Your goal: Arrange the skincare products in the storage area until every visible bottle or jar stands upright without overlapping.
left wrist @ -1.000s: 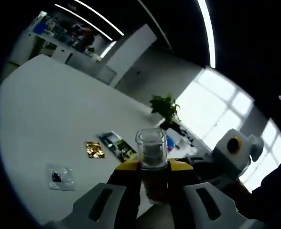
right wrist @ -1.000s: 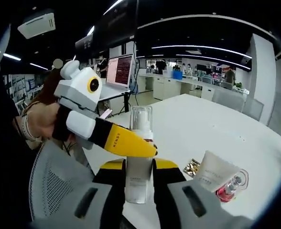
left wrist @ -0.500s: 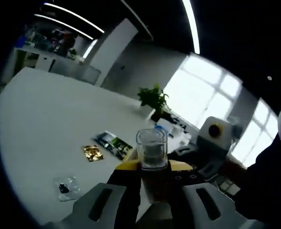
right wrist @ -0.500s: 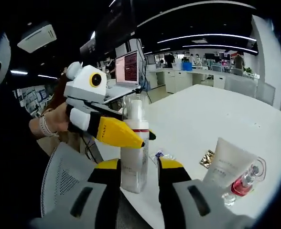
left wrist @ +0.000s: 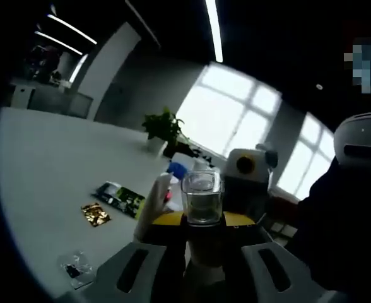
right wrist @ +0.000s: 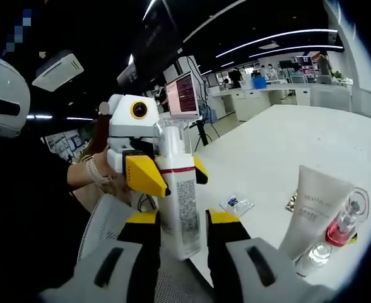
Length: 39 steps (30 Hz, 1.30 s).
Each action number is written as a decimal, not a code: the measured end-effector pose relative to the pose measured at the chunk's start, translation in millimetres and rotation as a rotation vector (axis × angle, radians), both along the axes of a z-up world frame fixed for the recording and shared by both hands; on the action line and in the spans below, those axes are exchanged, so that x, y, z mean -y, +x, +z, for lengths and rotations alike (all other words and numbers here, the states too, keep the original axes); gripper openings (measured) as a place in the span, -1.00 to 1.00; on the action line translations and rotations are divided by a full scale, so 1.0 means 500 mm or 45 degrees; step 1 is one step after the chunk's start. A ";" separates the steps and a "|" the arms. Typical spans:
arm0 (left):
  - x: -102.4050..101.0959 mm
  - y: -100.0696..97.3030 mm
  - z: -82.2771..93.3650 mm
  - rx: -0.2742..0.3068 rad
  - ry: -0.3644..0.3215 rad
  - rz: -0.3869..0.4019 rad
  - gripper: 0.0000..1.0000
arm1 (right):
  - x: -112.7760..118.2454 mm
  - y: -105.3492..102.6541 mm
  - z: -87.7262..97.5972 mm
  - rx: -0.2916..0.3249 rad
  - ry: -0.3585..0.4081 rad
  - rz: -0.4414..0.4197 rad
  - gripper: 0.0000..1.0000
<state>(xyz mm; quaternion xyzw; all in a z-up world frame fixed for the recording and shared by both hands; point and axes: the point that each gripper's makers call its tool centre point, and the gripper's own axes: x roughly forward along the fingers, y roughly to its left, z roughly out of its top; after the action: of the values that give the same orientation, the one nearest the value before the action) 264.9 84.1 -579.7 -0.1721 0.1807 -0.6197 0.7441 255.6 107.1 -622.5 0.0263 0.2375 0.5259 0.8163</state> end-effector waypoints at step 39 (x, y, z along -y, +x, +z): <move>0.016 0.101 -0.088 -0.341 0.016 0.612 -0.42 | 0.054 0.079 -0.044 0.424 -0.561 -0.383 -0.57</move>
<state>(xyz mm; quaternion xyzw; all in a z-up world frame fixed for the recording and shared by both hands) 315.5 75.9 -623.6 -0.2859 0.2354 -0.3959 0.8403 294.9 80.3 -644.4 -0.2029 0.2024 0.3323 0.8986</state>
